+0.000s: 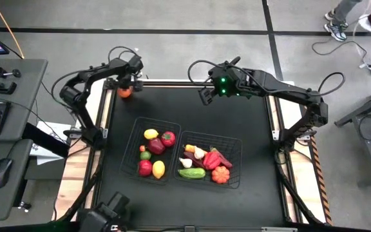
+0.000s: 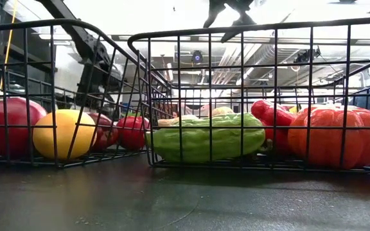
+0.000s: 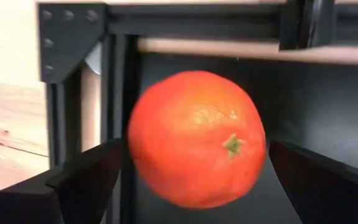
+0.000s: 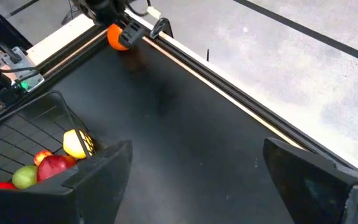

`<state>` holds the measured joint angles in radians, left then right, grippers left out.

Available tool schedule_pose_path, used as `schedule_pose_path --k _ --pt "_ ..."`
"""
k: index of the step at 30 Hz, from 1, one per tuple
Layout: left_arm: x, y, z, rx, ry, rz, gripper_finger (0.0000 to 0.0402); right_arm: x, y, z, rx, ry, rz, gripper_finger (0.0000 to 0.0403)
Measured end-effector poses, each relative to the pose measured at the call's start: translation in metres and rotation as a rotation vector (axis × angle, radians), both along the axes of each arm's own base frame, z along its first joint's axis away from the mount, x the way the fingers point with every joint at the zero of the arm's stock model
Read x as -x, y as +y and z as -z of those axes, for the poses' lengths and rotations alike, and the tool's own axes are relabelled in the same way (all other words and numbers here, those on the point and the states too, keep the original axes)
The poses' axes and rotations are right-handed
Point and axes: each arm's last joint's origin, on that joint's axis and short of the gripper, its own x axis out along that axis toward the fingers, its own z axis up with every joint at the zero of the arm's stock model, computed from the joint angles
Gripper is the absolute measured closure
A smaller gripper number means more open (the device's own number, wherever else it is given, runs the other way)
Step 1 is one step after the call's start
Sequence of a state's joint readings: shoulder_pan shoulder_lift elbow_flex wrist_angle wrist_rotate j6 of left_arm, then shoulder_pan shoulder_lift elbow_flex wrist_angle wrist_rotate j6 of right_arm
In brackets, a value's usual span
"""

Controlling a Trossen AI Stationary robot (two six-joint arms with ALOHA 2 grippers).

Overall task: Sort produce into baskets
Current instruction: Put the orange into the left wire basket

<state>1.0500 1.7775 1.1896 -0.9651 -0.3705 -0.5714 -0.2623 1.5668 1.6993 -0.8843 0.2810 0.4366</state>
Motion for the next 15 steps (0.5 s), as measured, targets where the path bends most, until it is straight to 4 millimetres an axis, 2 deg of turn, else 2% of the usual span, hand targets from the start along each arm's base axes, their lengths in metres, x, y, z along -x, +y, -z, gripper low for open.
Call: schedule_pose_path --k 5,15 --pt "-0.004 0.004 0.021 0.062 0.039 -0.003 0.0007 0.000 0.000 0.000 -0.001 0.002 -0.001 0.0049" --pt "-0.012 0.012 0.022 -0.034 0.038 -0.002 0.0007 -0.001 0.006 0.001 -0.021 -0.005 0.001 0.0049"
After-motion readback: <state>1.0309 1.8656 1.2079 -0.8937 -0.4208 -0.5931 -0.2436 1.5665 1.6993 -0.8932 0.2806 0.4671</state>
